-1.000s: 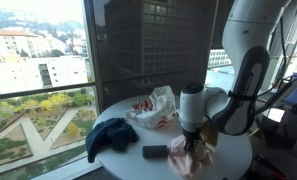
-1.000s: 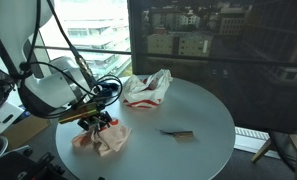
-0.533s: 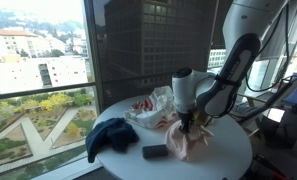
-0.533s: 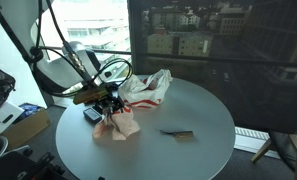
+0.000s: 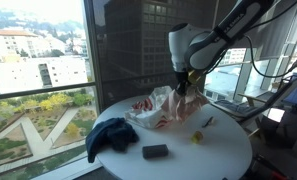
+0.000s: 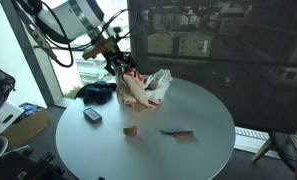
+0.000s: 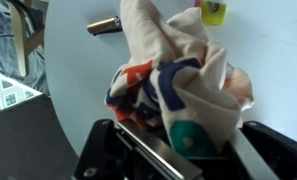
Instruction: Move the plastic bag forward and use the peach t-shirt to move the yellow container to the right
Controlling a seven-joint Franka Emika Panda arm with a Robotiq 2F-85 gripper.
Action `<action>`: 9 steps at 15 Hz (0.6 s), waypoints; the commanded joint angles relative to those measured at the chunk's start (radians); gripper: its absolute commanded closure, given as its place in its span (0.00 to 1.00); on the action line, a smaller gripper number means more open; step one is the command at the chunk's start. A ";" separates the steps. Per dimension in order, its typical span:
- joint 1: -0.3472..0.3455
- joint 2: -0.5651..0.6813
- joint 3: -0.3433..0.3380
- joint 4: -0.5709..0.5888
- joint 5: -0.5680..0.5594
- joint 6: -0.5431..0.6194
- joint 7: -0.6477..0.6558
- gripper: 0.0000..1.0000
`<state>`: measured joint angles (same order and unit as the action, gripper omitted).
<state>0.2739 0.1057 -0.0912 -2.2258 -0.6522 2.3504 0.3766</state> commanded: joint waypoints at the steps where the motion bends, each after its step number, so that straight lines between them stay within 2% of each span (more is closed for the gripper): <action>1: -0.075 -0.084 0.067 0.074 0.034 -0.125 -0.041 0.88; 5: -0.135 -0.083 0.091 0.079 0.030 -0.143 -0.036 0.89; 9: -0.170 -0.059 0.095 0.047 0.082 -0.121 -0.072 0.88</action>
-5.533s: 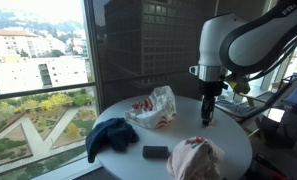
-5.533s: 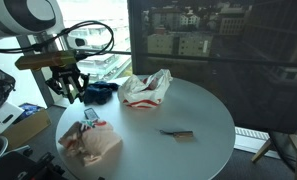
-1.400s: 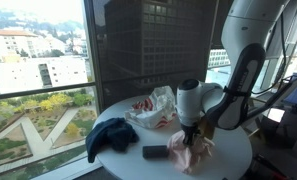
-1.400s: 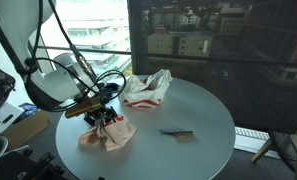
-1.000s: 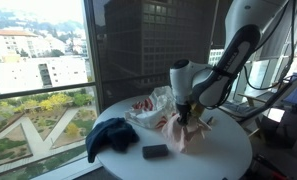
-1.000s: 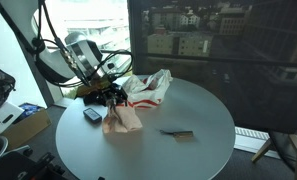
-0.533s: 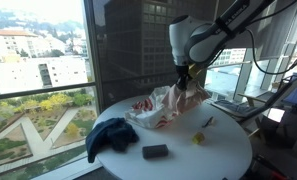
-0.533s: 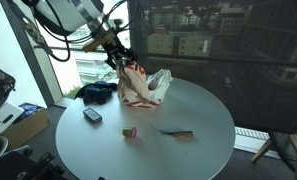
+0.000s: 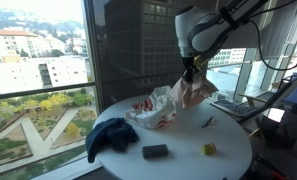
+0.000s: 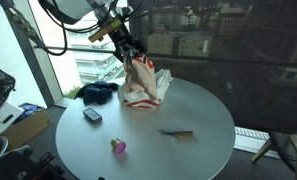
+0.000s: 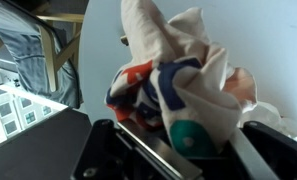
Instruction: Move the plastic bag forward and use the peach t-shirt to move the yellow container to the right
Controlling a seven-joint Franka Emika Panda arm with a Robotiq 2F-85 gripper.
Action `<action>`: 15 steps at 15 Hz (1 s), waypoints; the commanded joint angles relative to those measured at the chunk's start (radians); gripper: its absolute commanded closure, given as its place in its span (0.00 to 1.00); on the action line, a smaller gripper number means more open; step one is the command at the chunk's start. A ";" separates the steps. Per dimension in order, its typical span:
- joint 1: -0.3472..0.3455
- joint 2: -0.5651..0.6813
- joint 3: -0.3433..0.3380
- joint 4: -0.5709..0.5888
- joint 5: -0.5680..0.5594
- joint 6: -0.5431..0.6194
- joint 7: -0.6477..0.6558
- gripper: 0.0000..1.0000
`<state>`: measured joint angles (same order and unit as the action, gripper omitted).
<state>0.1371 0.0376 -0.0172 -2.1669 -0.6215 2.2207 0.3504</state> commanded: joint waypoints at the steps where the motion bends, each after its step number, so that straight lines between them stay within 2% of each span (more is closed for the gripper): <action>1: -0.040 0.017 0.020 -0.027 0.081 0.023 -0.061 0.88; 8: -0.058 0.120 0.014 -0.162 0.204 0.209 -0.075 0.88; 15: -0.044 0.238 -0.008 -0.245 0.219 0.394 -0.071 0.87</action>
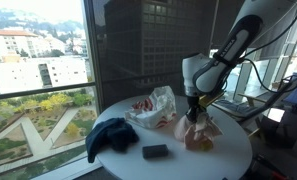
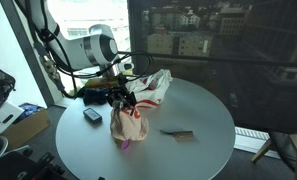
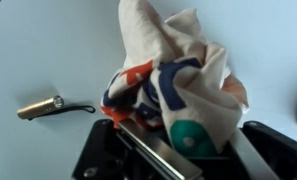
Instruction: Move the plastic bag forward and use the peach t-shirt to move the yellow container to the right
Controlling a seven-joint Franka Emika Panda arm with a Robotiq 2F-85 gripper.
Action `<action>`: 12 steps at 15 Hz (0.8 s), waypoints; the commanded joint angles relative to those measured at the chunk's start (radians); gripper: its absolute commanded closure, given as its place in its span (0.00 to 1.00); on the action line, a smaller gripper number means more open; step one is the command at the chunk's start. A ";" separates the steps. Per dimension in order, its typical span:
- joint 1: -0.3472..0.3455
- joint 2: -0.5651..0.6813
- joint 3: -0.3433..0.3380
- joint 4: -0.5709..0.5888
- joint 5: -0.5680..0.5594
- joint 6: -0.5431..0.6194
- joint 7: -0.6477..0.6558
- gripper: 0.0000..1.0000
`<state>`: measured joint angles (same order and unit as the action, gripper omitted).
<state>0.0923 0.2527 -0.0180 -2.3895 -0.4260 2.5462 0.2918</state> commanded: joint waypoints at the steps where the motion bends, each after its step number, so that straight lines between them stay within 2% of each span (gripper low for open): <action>1: 0.001 0.030 -0.007 -0.027 0.035 0.078 -0.023 0.63; 3: 0.001 0.040 -0.007 -0.030 0.058 0.087 -0.033 0.59; 8: 0.002 0.044 -0.008 -0.026 0.114 0.061 -0.051 0.22; 10: 0.006 0.025 -0.009 -0.014 0.131 0.002 -0.055 0.07; 11: 0.007 0.016 -0.010 -0.009 0.138 -0.022 -0.050 0.01; 12: 0.009 0.005 -0.013 0.001 0.137 -0.054 -0.044 0.00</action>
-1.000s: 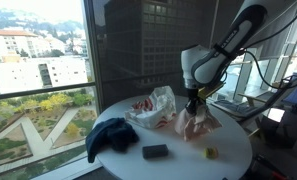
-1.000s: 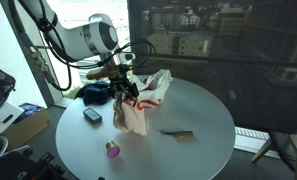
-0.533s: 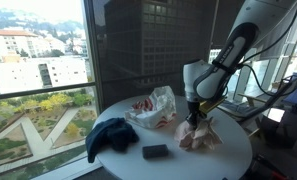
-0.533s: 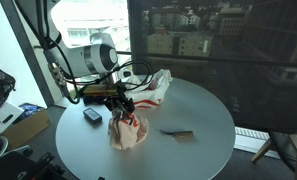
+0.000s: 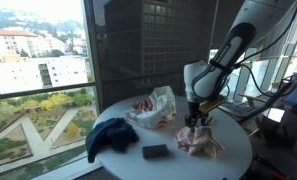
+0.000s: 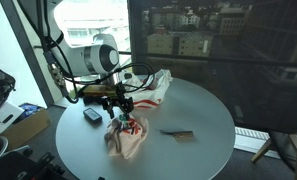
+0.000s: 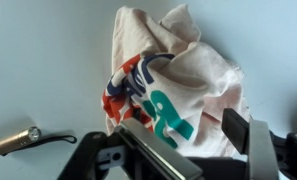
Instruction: Move the plastic bag forward and use the peach t-shirt to move the yellow container to the right
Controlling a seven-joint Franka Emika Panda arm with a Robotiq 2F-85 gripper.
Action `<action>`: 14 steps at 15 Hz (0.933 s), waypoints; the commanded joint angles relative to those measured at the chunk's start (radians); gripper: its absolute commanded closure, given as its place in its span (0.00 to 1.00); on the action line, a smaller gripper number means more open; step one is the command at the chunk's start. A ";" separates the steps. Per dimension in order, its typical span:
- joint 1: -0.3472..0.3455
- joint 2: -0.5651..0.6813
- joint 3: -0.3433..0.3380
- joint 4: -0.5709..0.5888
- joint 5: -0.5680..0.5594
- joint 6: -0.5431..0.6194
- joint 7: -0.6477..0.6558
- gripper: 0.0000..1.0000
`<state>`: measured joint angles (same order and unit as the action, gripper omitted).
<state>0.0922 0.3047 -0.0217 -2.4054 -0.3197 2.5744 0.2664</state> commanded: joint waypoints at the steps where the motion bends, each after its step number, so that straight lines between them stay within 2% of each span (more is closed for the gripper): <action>1: 0.007 -0.062 -0.010 0.028 0.032 -0.114 -0.019 0.00; 11: -0.011 -0.170 0.001 0.171 0.016 -0.415 -0.001 0.00; 12: -0.012 -0.173 0.003 0.179 0.019 -0.437 -0.006 0.00; 13: -0.014 -0.157 0.004 0.161 0.016 -0.392 0.001 0.00; 14: -0.014 -0.159 0.005 0.168 0.016 -0.407 0.001 0.00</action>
<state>0.0889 0.1453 -0.0283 -2.2390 -0.3027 2.1706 0.2666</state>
